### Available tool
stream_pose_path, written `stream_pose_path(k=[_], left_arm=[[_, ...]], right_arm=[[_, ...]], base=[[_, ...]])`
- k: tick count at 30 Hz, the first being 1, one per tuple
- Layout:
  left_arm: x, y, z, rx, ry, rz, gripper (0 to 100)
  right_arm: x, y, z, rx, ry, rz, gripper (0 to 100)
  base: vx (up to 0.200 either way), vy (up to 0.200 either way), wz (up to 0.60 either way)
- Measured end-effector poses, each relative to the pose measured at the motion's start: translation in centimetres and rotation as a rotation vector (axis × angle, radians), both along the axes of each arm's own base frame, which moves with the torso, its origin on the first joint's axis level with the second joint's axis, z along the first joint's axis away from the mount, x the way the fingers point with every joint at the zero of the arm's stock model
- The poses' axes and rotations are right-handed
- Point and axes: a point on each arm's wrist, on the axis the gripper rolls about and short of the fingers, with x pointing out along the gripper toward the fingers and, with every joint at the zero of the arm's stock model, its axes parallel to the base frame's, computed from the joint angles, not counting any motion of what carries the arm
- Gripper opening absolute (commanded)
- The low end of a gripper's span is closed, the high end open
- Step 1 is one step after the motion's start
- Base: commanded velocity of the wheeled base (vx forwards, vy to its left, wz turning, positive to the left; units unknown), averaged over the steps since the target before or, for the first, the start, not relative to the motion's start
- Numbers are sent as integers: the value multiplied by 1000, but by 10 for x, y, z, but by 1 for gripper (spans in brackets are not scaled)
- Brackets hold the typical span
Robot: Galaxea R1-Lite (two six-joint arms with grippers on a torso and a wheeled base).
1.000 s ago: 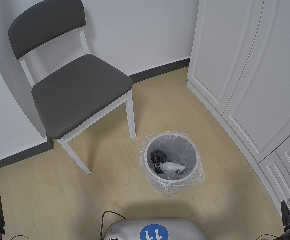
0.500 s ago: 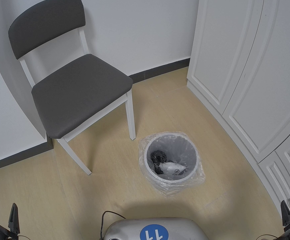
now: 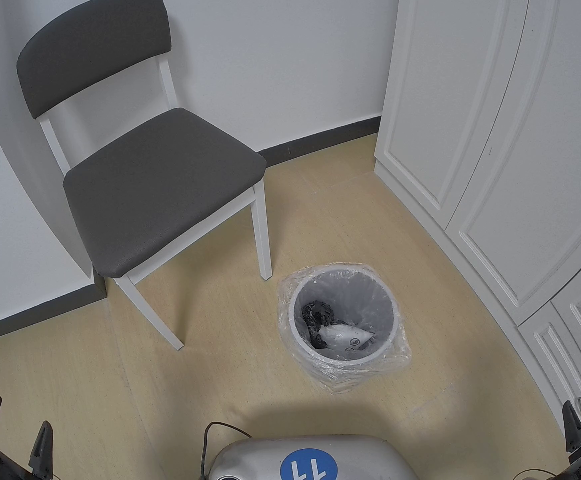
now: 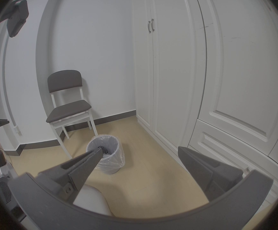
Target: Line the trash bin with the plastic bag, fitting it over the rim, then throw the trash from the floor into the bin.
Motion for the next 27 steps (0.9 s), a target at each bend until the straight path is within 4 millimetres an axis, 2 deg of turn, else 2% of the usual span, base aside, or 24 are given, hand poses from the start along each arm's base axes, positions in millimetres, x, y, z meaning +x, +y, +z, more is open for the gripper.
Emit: stream_pose_path(k=[27], left_arm=[[0, 0, 0, -42, -2, 11, 100]], right_arm=[[0, 0, 0, -1, 1, 0, 100]], base=[[0, 0, 0]])
